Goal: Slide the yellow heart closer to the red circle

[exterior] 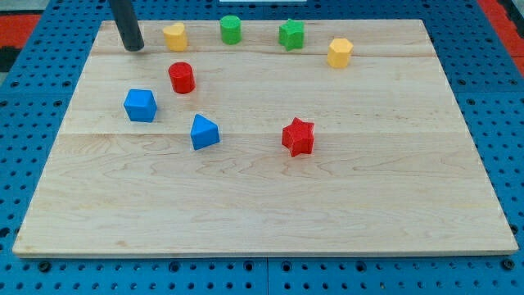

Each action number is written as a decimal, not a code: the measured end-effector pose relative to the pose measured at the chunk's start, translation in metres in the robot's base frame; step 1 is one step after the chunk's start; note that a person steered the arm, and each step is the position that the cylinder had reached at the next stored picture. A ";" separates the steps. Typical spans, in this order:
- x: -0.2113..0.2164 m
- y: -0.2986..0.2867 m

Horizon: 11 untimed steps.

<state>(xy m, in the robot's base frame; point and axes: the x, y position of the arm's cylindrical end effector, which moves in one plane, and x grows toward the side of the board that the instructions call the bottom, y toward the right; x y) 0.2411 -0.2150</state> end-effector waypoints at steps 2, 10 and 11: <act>-0.043 0.038; 0.002 0.097; 0.005 0.084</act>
